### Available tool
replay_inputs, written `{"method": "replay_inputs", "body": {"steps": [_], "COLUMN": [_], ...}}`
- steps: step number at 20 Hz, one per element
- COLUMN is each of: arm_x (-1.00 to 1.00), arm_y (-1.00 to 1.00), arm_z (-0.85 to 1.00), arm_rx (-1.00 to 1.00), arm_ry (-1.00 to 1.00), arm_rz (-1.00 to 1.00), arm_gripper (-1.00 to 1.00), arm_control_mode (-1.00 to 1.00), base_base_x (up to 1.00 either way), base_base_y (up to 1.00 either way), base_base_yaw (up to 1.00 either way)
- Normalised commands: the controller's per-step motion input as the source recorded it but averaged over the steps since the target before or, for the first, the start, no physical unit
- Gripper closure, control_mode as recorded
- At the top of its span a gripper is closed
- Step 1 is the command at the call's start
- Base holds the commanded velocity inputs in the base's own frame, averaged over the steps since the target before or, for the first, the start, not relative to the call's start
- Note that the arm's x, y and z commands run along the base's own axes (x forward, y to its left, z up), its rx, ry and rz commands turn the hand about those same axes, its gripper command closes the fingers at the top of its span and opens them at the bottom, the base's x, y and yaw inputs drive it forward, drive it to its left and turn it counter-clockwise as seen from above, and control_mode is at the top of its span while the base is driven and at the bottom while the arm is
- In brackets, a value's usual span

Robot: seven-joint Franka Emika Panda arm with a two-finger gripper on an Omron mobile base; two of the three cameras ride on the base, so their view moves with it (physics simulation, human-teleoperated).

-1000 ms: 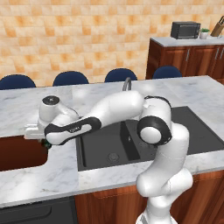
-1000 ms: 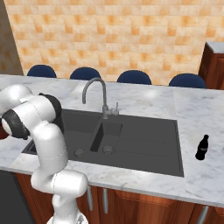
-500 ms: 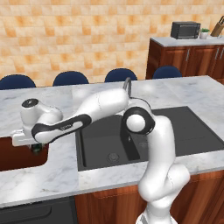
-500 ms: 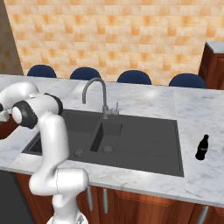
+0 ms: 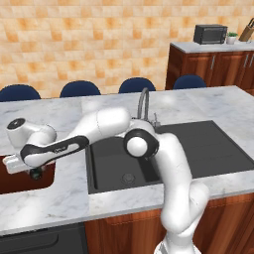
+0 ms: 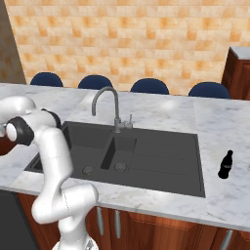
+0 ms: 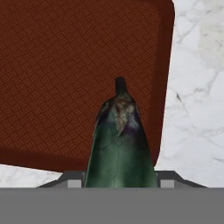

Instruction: Pick up all produce items and place them in the sink. Turn on the sink faucet to wash them. Then turn the sink off and put them in the tray.

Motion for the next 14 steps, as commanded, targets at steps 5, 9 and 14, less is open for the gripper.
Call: {"method": "replay_inputs", "body": {"steps": [5,9,14], "arm_x": [0.27,0.27,0.37], "arm_y": [-0.11,-0.08,0.00], "arm_z": [-0.41,-0.38,-0.26], "arm_rx": [0.00,0.00,0.00], "arm_ry": [0.01,0.02,0.07], "arm_rz": [0.07,0.09,0.07], "arm_gripper": [1.00,1.00,1.00], "arm_control_mode": [-1.00,-1.00,-1.00], "base_base_x": [0.00,0.00,0.00], "base_base_y": [0.00,0.00,0.00], "base_base_yaw": [0.00,0.00,0.00]}}
